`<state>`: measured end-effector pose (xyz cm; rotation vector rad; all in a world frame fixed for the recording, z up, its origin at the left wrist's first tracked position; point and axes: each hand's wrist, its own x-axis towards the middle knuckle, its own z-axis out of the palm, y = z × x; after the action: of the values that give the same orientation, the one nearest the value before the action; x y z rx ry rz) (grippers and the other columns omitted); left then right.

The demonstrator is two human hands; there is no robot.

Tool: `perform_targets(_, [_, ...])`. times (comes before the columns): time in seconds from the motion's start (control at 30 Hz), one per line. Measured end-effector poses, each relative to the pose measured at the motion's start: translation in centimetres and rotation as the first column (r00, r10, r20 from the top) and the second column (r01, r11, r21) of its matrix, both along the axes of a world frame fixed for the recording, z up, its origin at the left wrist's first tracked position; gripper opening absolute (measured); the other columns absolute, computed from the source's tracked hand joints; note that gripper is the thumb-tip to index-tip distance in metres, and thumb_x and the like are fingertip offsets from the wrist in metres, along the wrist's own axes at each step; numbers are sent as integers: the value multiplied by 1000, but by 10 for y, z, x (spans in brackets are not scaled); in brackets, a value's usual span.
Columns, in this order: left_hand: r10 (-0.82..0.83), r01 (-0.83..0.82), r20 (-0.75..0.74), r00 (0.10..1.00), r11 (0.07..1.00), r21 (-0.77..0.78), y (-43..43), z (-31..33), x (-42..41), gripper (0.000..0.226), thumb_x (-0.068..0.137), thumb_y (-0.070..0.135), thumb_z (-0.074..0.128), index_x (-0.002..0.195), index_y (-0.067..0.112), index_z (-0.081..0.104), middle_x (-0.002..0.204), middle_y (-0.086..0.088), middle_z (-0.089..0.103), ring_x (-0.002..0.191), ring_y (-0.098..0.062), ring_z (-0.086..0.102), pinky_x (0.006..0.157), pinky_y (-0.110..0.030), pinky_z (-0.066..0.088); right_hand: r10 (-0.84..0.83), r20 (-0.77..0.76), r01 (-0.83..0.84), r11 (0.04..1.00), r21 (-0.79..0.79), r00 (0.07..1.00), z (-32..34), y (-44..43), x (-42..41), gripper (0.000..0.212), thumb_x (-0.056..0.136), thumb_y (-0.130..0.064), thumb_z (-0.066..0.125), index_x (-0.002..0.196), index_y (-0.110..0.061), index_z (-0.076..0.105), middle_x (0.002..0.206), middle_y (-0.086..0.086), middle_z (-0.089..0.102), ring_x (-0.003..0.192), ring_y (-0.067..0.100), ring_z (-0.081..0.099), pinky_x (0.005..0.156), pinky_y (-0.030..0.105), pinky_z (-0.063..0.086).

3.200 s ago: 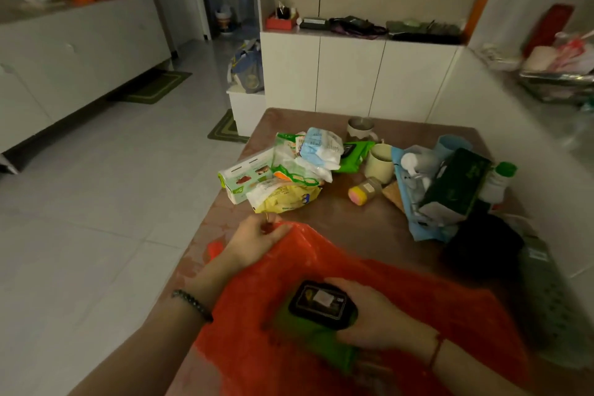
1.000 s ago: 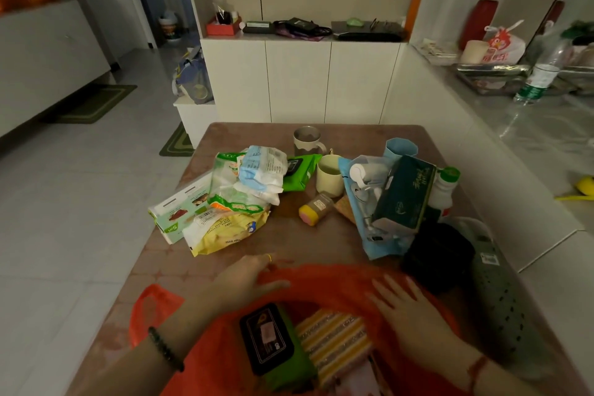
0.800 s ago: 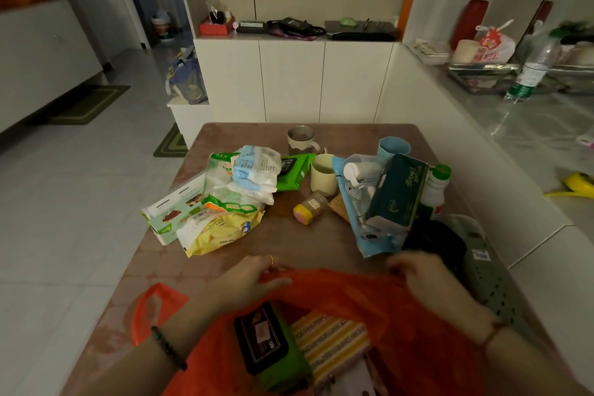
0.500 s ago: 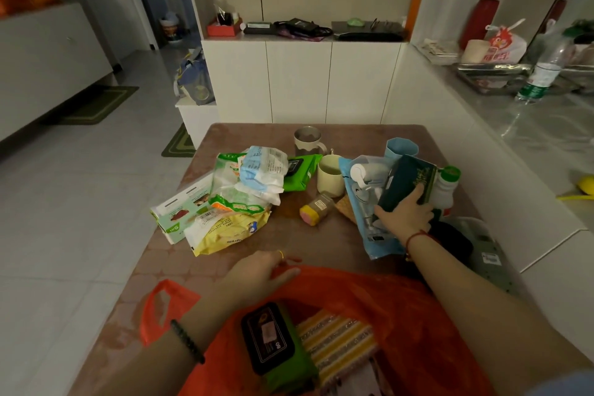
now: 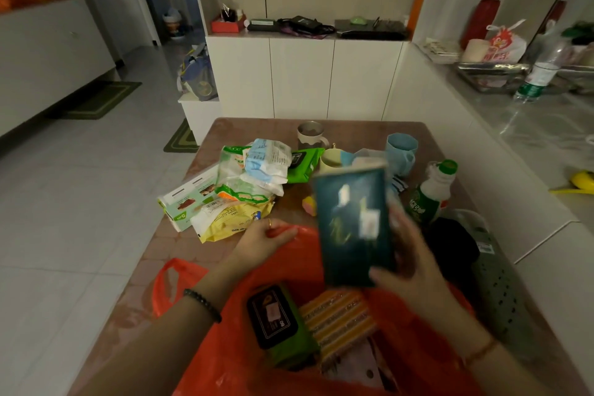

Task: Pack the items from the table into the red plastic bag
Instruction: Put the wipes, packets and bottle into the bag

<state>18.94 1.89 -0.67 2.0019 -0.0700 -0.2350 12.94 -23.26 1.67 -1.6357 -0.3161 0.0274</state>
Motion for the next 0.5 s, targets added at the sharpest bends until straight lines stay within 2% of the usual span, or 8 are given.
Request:
perform_targets(0.03, [47, -52, -42, 998, 993, -109, -2, 4, 0, 14, 88, 7, 59, 79, 15, 65, 58, 14, 67, 55, 7, 61, 62, -13, 47, 123, -38, -125, 992, -29, 992, -8, 2, -13, 81, 61, -26, 76, 127, -55, 40, 137, -26, 42, 125, 3, 46, 96, 28, 49])
perform_targets(0.1, [107, -142, -164, 981, 964, -223, -4, 11, -2, 9, 89, 14, 59, 83, 18, 64, 62, 11, 67, 58, -2, 62, 60, -19, 48, 298, -170, -324, 934, -150, 939, -25, 0, -26, 76, 65, -23, 75, 127, -51, 43, 138, -22, 44, 128, 1, 43, 104, 26, 43])
perform_targets(0.2, [137, -219, -254, 958, 917, -333, -4, 16, -6, 9, 88, 25, 60, 85, 20, 67, 65, 7, 70, 59, -6, 65, 55, -16, 52, 334, -359, -440, 856, -271, 871, -37, -7, -29, 70, 68, -18, 72, 123, -52, 47, 138, -15, 45, 122, -5, 46, 99, 19, 43])
perform_targets(0.27, [127, -205, -234, 964, 913, -351, -5, 16, -6, 9, 87, 25, 61, 83, 22, 69, 68, 7, 71, 64, -7, 66, 62, -17, 53, 154, -332, -272, 897, -348, 931, -37, -8, -25, 59, 73, -20, 71, 116, -52, 48, 135, -10, 47, 117, 0, 52, 95, 20, 47])
perform_targets(0.3, [105, -179, -218, 970, 920, -349, -6, 15, -6, 10, 87, 24, 61, 83, 22, 70, 69, 7, 71, 66, -8, 66, 65, -19, 53, 78, -301, -208, 879, -429, 951, -37, -8, -24, 54, 78, -23, 69, 117, -52, 46, 135, -10, 46, 117, 3, 51, 96, 23, 47])
perform_targets(0.4, [30, -77, -155, 987, 948, -309, -13, 15, -7, 12, 90, 19, 58, 83, 20, 68, 61, 11, 71, 60, 0, 65, 59, -12, 51, 59, -125, -135, 597, -791, 990, -22, -7, -19, 46, 88, -37, 54, 132, -39, 43, 135, -15, 43, 123, 6, 43, 103, 26, 40])
perform_targets(0.43, [8, -46, -133, 991, 956, -290, -15, 14, -7, 14, 90, 17, 56, 82, 20, 66, 57, 13, 70, 56, 4, 63, 56, -9, 49, 43, -54, -69, 576, -814, 998, -13, -6, -16, 39, 89, -37, 53, 128, -33, 52, 131, -14, 50, 118, 4, 48, 102, 27, 42])
perform_targets(0.5, [-57, 28, -106, 993, 966, -256, -19, 13, -8, 17, 91, 13, 54, 78, 18, 64, 51, 13, 66, 48, 4, 58, 50, -9, 44, -107, 110, 153, 689, -709, 988, 10, -8, -4, 24, 88, -26, 58, 110, -25, 66, 114, -9, 65, 104, 3, 58, 97, 29, 47])
